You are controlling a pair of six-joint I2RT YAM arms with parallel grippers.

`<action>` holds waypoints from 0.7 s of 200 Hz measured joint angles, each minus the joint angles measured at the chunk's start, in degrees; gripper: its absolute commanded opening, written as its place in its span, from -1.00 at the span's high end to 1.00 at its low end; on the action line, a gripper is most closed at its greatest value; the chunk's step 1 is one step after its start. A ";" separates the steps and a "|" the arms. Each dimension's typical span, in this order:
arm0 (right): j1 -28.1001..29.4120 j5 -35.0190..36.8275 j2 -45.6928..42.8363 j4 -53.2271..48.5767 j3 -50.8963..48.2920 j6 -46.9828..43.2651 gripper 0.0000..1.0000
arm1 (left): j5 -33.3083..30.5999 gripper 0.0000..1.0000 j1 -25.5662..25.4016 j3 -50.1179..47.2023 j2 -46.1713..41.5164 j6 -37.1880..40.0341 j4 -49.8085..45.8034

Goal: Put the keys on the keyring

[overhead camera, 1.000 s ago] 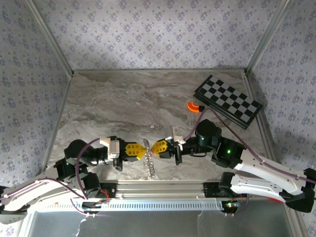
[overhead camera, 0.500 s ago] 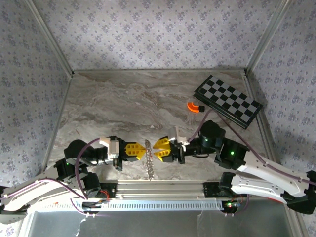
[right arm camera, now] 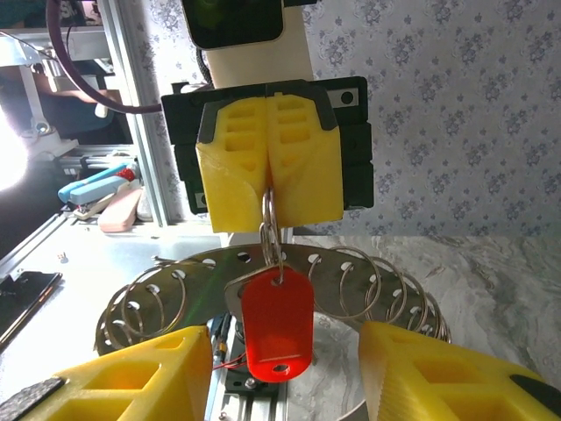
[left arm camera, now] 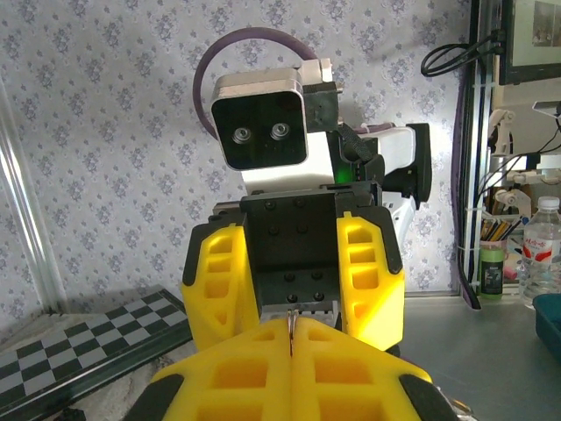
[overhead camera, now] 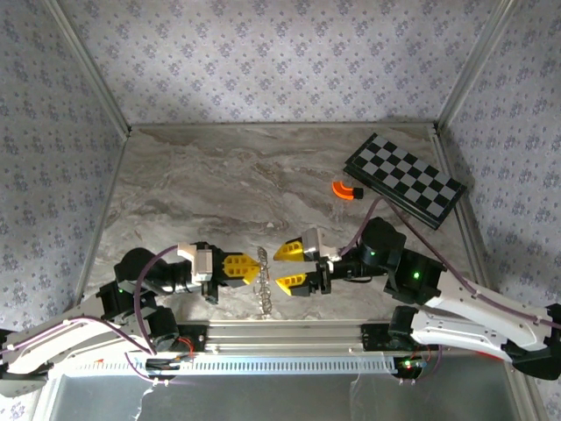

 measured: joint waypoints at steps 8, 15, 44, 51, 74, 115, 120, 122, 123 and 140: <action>0.22 -0.04 0.22 0.39 0.00 0.09 0.03 | 0.00 1.00 0.00 0.00 0.22 0.00 0.02; 0.44 -0.09 0.35 0.68 0.00 0.15 0.01 | -0.02 1.00 0.00 0.00 0.33 0.02 0.00; 1.16 -0.50 0.59 1.51 0.00 0.20 -0.02 | -0.04 1.00 0.00 0.00 0.68 0.02 0.02; 1.27 -0.48 0.68 1.64 0.00 0.17 -0.02 | -0.04 1.00 0.00 0.00 0.68 0.00 0.02; 1.46 -0.28 1.27 2.10 0.00 0.37 0.07 | -0.04 1.00 0.00 0.00 0.68 0.02 0.02; 1.84 0.46 2.75 2.60 0.00 1.07 0.40 | -0.61 1.00 0.00 0.00 1.29 0.02 0.07; 1.84 0.59 2.82 2.54 0.00 1.25 0.43 | -0.79 1.00 0.00 0.00 1.31 0.02 0.09; 1.84 0.59 2.82 2.62 0.00 1.11 0.44 | -0.87 1.00 0.00 0.00 1.31 0.02 0.07; 1.84 0.59 2.82 2.64 0.00 1.09 0.44 | -0.90 1.00 0.00 0.00 1.31 0.02 0.07; 1.84 0.68 2.84 2.60 0.00 1.25 0.53 | -1.07 1.00 0.00 0.00 1.31 0.02 0.07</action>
